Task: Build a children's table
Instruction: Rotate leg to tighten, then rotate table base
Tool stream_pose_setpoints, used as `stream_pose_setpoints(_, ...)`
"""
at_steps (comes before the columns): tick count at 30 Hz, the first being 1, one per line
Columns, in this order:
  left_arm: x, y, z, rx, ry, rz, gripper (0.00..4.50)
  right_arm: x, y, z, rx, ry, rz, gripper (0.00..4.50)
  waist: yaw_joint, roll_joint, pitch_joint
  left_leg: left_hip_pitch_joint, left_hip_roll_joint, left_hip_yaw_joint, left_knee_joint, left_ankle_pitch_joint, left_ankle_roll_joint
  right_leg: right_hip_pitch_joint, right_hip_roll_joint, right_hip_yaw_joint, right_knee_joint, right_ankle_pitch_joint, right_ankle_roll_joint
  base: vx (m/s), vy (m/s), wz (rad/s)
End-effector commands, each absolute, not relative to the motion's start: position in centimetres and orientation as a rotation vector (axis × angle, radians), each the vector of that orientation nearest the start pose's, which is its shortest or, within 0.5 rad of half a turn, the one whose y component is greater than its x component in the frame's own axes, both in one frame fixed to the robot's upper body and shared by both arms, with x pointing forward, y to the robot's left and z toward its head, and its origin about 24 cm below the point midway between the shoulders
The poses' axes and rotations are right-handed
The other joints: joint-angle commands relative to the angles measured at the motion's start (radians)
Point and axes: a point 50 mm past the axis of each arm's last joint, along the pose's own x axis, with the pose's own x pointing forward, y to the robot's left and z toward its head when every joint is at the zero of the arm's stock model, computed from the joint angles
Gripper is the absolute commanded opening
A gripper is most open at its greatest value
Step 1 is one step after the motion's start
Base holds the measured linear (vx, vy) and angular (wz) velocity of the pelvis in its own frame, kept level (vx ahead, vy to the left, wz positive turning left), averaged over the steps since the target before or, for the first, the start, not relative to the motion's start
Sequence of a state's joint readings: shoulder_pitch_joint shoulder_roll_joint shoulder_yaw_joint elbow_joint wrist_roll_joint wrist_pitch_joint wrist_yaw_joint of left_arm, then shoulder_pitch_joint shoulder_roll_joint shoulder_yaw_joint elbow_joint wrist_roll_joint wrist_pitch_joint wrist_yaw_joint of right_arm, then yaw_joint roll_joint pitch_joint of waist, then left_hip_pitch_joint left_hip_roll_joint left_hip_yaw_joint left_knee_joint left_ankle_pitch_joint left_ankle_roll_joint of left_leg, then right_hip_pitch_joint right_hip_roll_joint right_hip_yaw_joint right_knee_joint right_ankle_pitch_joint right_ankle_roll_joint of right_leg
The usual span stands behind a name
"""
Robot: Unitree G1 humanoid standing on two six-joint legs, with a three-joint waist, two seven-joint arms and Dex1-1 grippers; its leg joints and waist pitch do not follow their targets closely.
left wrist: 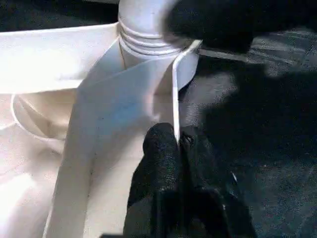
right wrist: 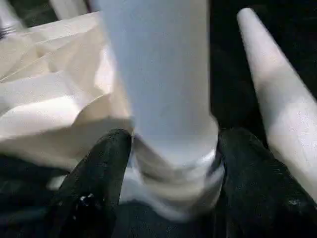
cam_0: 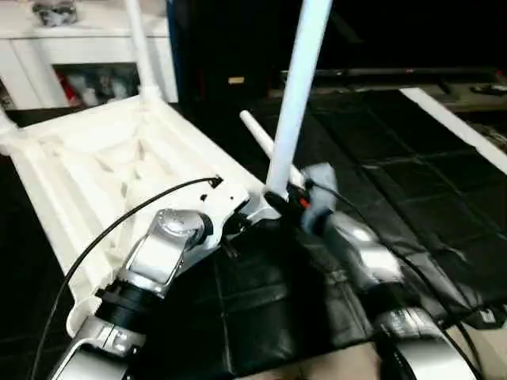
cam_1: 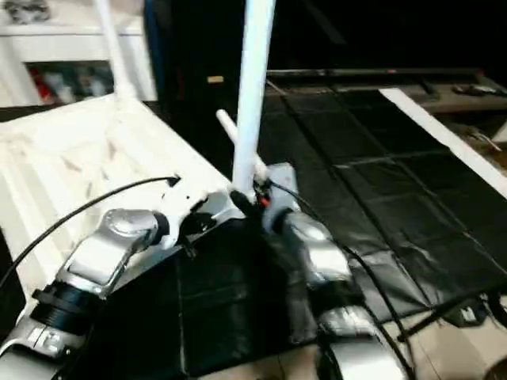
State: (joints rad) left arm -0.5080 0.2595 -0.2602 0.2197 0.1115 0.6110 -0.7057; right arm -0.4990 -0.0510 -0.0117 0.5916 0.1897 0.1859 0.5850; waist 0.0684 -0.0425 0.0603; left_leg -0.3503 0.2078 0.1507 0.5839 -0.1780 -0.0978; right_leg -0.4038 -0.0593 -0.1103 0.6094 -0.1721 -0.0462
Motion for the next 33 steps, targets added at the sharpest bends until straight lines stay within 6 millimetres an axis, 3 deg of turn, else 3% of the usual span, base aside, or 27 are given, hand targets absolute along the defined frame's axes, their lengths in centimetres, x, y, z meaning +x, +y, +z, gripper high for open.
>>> stream_pose_setpoints(1,32.2,10.8,7.6,0.407,0.436,-0.805,0.00,32.4,-9.7,4.4,0.181,0.219,0.749,3.43,0.007,0.016,-0.068,-0.003,0.022,0.003,-0.066,-0.206,0.038,0.065,-0.082,0.063,-0.085,-0.239,-0.140,0.000,0.000,0.00)
stream_pose_setpoints(3,32.2,10.8,7.5,0.408,0.428,-0.801,0.00,31.9,-10.4,5.0,0.173,0.182,0.761,3.75,0.009,0.011,-0.066,-0.006,0.020,0.003,-0.065,-0.208,0.040,0.064,-0.085,0.061,-0.095,-0.337,-0.104,0.000,0.000,0.00)
stream_pose_setpoints(4,32.2,10.8,7.6,0.409,0.421,-0.798,0.00,31.6,-10.5,5.3,0.183,0.167,0.780,3.75,0.009,0.011,-0.066,-0.006,0.020,0.003,-0.065,-0.208,0.040,0.064,-0.085,0.061,-0.095,-0.337,-0.104,0.000,0.000,0.00)
stream_pose_setpoints(5,32.1,10.8,7.8,0.378,0.421,-0.803,0.00,31.2,-10.8,5.7,0.181,0.155,0.792,3.78,0.008,0.001,-0.064,-0.005,0.020,0.005,-0.066,-0.208,0.045,0.062,-0.082,0.060,-0.099,-0.362,-0.089,0.000,0.000,0.00)
stream_pose_setpoints(6,32.0,10.8,8.0,0.341,0.418,-0.817,0.43,30.8,-11.0,6.1,0.169,0.138,0.811,3.83,0.012,0.002,-0.064,-0.005,0.021,0.004,-0.066,-0.202,0.046,0.061,-0.084,0.061,-0.099,-0.377,-0.077,0.000,0.000,0.00)
stream_pose_setpoints(8,31.9,10.7,8.2,0.322,0.410,-0.829,0.54,30.6,-11.1,6.3,0.164,0.132,0.821,4.08,0.013,0.001,-0.064,-0.006,0.022,0.003,-0.067,-0.195,0.047,0.058,-0.086,0.060,-0.100,-0.387,-0.073,0.000,0.000,0.00)
stream_pose_setpoints(10,31.5,10.7,9.1,0.278,0.374,-0.852,0.74,30.2,-11.4,6.1,0.151,0.162,0.836,4.23,0.017,-0.011,-0.061,-0.004,0.024,0.005,-0.067,-0.197,0.047,0.055,-0.088,0.060,-0.102,-0.406,-0.076,0.000,0.000,0.00)
stream_pose_setpoints(12,31.4,10.7,9.4,0.268,0.363,-0.855,0.97,30.0,-11.4,6.0,0.150,0.175,0.844,4.40,0.023,-0.008,-0.062,-0.003,0.027,0.005,-0.068,-0.190,0.044,0.054,-0.087,0.061,-0.099,-0.384,-0.082,0.000,0.000,0.00)
stream_pose_setpoints(14,31.2,11.6,10.5,0.253,0.348,-0.853,0.98,29.9,-11.3,5.7,0.151,0.196,0.853,4.47,0.022,-0.012,-0.062,-0.003,0.024,0.005,-0.068,-0.197,0.041,0.055,-0.086,0.060,-0.097,-0.387,-0.081,0.000,0.000,0.00)
stream_pose_setpoints(16,31.2,12.7,11.4,0.271,0.338,-0.834,0.98,29.9,-11.1,5.7,0.111,0.191,0.854,4.47,0.021,-0.012,-0.059,-0.004,0.021,0.004,-0.070,-0.204,0.036,0.054,-0.086,0.059,-0.101,-0.422,-0.064,0.000,0.000,0.00)
stream_pose_setpoints(18,31.3,14.8,12.4,0.305,0.346,-0.777,0.98,29.8,-10.8,5.5,0.082,0.207,0.882,4.47,0.019,-0.014,-0.058,-0.003,0.020,0.005,-0.069,-0.204,0.034,0.052,-0.084,0.059,-0.104,-0.433,-0.053,0.000,0.000,0.00)
stream_pose_setpoints(19,31.5,17.2,13.2,0.374,0.361,-0.704,0.98,29.6,-10.4,5.4,0.067,0.223,0.917,4.47,0.020,-0.012,-0.057,-0.002,0.019,0.003,-0.070,-0.210,0.032,0.051,-0.083,0.058,-0.102,-0.442,-0.048,0.000,0.000,0.00)
stream_pose_setpoints(21,31.5,19.7,14.0,0.462,0.388,-0.626,0.98,29.4,-10.1,5.3,0.046,0.238,0.952,4.47,0.012,-0.009,-0.056,-0.002,0.019,0.001,-0.073,-0.218,0.028,0.051,-0.079,0.059,-0.100,-0.437,-0.040,0.000,0.000,0.00)
stream_pose_setpoints(22,31.2,21.9,14.4,0.545,0.419,-0.555,0.98,29.3,-10.0,5.1,0.028,0.252,0.964,4.47,0.012,-0.016,-0.057,0.001,0.020,0.001,-0.072,-0.215,0.027,0.050,-0.079,0.059,-0.102,-0.433,-0.039,0.000,0.000,0.00)
stream_pose_setpoints(23,31.1,23.0,14.7,0.591,0.435,-0.516,0.98,29.2,-9.9,5.0,0.023,0.260,0.966,4.47,0.015,-0.013,-0.056,0.003,0.020,-0.001,-0.073,-0.215,0.025,0.048,-0.080,0.059,-0.098,-0.431,-0.040,0.000,0.000,0.00)
stream_pose_setpoints(24,30.7,25.7,15.2,0.704,0.484,-0.407,0.80,29.2,-9.9,4.7,0.010,0.278,0.963,4.50,0.010,-0.013,-0.055,0.000,0.022,0.000,-0.076,-0.206,0.022,0.050,-0.079,0.061,-0.096,-0.414,-0.048,0.000,0.000,0.00)
stream_pose_setpoints(25,30.4,27.3,15.6,0.757,0.516,-0.338,0.69,29.3,-9.8,4.5,0.008,0.292,0.958,4.50,0.014,-0.009,-0.057,0.006,0.025,-0.003,-0.075,-0.208,0.017,0.046,-0.079,0.061,-0.092,-0.398,-0.053,0.000,0.000,0.00)
stream_pose_setpoints(26,30.4,27.3,15.6,0.757,0.516,-0.338,0.62,29.3,-9.8,4.5,0.008,0.292,0.958,4.50,0.007,-0.013,-0.056,0.003,0.024,-0.001,-0.077,-0.206,0.017,0.047,-0.075,0.065,-0.085,-0.362,-0.065,0.000,0.000,0.00)
stream_pose_setpoints(27,29.8,29.5,16.1,0.812,0.569,-0.246,0.59,29.4,-9.8,4.2,-0.003,0.311,0.946,4.50,0.012,-0.011,-0.058,0.013,0.030,0.000,-0.076,-0.197,0.009,0.041,-0.078,0.067,-0.081,-0.307,-0.094,0.000,0.000,0.00)
stream_pose_setpoints(30,29.0,31.1,16.0,0.848,0.635,-0.190,0.35,29.8,-9.7,3.8,-0.015,0.333,0.916,4.50,0.019,-0.011,-0.055,0.022,0.031,0.004,-0.078,-0.222,-0.005,0.033,-0.078,0.073,-0.075,-0.274,-0.131,0.000,0.000,0.00)
stream_pose_setpoints(33,28.5,31.3,15.0,0.843,0.676,-0.210,0.20,30.2,-9.5,3.6,-0.028,0.343,0.894,4.50,0.022,-0.011,-0.055,0.021,0.030,0.005,-0.081,-0.245,-0.021,0.035,-0.081,0.078,-0.072,-0.272,-0.144,0.000,0.000,0.00)
